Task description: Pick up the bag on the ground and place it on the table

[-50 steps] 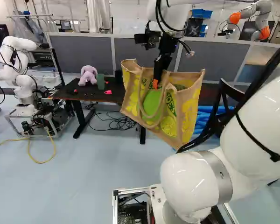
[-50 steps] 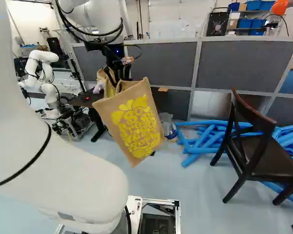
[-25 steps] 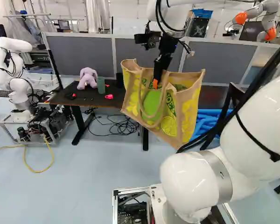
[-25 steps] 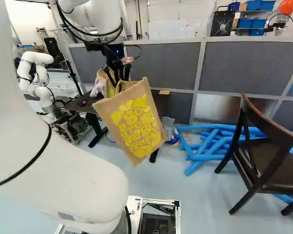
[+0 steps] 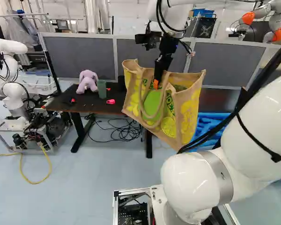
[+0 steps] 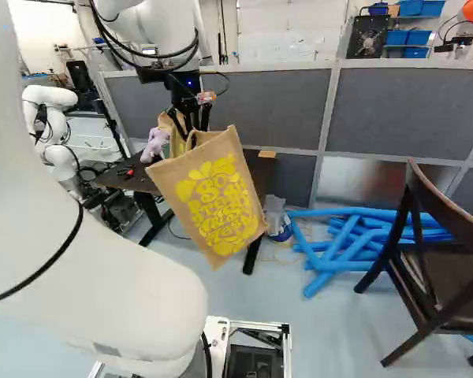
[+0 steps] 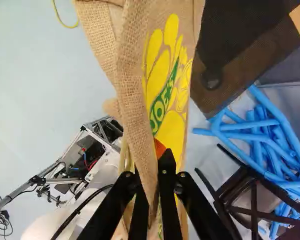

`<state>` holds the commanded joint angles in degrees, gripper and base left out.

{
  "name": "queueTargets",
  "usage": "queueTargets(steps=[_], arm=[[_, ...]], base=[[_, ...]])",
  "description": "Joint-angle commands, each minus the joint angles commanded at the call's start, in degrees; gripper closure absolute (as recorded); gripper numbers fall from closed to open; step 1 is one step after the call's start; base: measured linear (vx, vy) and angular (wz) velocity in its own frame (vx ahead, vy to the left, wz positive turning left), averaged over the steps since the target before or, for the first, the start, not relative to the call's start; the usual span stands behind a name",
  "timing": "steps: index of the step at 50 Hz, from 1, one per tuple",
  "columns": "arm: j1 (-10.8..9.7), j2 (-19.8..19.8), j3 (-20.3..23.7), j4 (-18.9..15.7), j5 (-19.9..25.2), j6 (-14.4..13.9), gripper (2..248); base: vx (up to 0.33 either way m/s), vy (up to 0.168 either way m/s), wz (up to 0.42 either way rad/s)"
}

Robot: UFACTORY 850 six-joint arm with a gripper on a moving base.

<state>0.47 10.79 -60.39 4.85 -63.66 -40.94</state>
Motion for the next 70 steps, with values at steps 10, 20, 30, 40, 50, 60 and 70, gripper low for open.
queueTargets(steps=[10,20,30,40,50,60,70], arm=[[0.00,0.00,0.00,0.00,0.00,0.00,225],[0.00,0.00,0.00,0.00,0.00,0.00,225],[0.00,0.00,0.00,0.00,0.00,0.00,225],[0.00,0.00,0.00,0.00,0.00,0.00,225],[0.00,0.00,0.00,0.00,0.00,0.00,225],[0.00,0.00,0.00,0.00,0.00,0.00,225],[0.00,-0.48,-0.42,0.00,0.00,0.00,225]], base=[[0.184,0.061,-0.023],[0.191,0.024,-0.208],[0.188,0.014,-0.269],[0.191,0.020,-0.299],[0.178,0.076,-0.138],[0.080,0.046,0.048],[0.008,-0.003,-0.007]])
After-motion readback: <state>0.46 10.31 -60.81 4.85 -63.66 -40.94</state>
